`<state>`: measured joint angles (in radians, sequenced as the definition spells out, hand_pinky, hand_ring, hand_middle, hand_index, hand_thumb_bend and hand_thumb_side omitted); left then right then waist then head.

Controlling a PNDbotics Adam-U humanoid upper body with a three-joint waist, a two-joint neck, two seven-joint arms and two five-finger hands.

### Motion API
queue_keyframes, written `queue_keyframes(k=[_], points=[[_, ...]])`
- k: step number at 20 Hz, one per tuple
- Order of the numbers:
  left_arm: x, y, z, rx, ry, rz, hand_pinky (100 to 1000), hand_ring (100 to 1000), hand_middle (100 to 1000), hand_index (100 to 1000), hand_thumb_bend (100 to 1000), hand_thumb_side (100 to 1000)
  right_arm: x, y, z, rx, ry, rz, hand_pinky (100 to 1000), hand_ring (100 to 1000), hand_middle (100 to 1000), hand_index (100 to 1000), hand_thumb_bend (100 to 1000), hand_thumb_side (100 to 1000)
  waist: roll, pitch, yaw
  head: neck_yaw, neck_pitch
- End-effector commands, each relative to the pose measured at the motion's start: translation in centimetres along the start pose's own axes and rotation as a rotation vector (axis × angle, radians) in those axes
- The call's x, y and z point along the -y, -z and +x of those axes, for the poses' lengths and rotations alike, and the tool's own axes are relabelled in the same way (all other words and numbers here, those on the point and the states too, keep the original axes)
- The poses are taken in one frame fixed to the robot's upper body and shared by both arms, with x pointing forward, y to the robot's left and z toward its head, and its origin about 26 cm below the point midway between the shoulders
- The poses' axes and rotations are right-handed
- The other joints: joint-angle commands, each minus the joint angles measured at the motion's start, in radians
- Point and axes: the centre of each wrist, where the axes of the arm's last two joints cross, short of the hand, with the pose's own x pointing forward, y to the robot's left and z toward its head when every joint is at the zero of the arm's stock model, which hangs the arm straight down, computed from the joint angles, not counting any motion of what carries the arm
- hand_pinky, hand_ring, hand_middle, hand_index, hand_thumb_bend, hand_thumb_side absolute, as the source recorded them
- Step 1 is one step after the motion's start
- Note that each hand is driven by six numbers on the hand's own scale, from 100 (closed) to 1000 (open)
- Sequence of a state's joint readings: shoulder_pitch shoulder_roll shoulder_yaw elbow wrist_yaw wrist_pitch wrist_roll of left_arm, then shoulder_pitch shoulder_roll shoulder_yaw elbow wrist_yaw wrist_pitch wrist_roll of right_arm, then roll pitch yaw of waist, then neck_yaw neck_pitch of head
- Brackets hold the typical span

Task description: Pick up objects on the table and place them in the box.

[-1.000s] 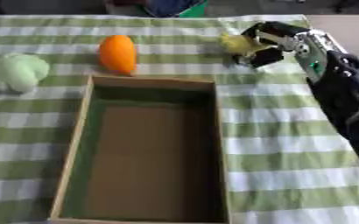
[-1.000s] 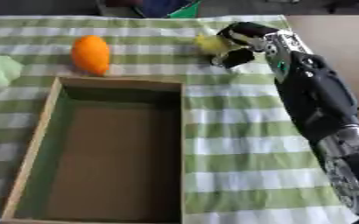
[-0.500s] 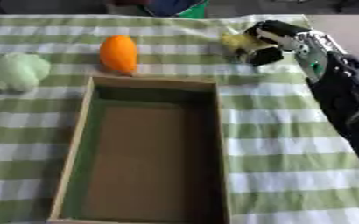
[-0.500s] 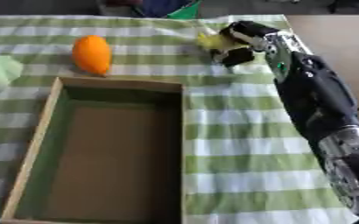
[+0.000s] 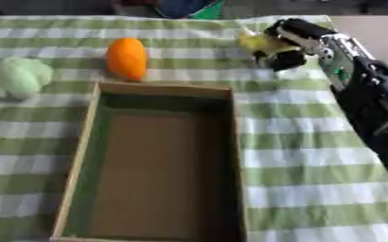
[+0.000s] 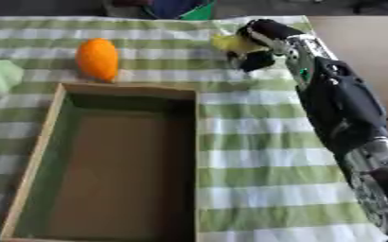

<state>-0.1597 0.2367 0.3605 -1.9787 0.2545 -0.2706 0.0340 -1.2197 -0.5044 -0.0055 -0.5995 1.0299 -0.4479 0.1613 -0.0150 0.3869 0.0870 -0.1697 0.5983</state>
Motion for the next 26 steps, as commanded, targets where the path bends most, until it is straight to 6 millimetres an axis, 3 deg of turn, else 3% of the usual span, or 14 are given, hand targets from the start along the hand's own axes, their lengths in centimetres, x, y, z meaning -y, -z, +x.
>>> queue_keyframes(k=[1,7,13,19,26], points=[[-0.1,0.6,0.7,0.025,0.008,-0.012,497,713,670,732,100,980,2.9,-0.4,-0.5,0.002,-0.007,-0.101,684,727,492,705,100,589,0.000,-0.030,-0.002,0.002,0.005],[-0.1,0.5,0.8,0.020,0.009,-0.010,497,714,670,732,100,980,5.0,-0.9,-0.5,0.038,0.029,-0.166,684,721,486,704,100,582,-0.003,-0.041,-0.009,0.006,0.011],[-0.3,0.5,0.8,0.018,0.014,-0.006,496,714,670,732,100,979,8.3,-2.2,0.4,0.139,0.010,-0.227,677,712,474,689,100,578,-0.005,-0.047,-0.016,0.015,0.018],[-0.3,0.6,0.8,0.020,0.015,-0.009,496,715,670,732,100,976,11.6,-3.8,4.4,0.312,-0.051,-0.257,672,706,481,685,100,574,-0.006,-0.056,-0.023,0.018,0.026],[-0.2,0.8,0.9,0.024,0.008,-0.012,495,715,671,733,100,967,12.8,-5.9,11.2,0.572,-0.074,-0.266,675,692,487,681,100,571,0.001,-0.072,-0.028,0.028,0.038]])
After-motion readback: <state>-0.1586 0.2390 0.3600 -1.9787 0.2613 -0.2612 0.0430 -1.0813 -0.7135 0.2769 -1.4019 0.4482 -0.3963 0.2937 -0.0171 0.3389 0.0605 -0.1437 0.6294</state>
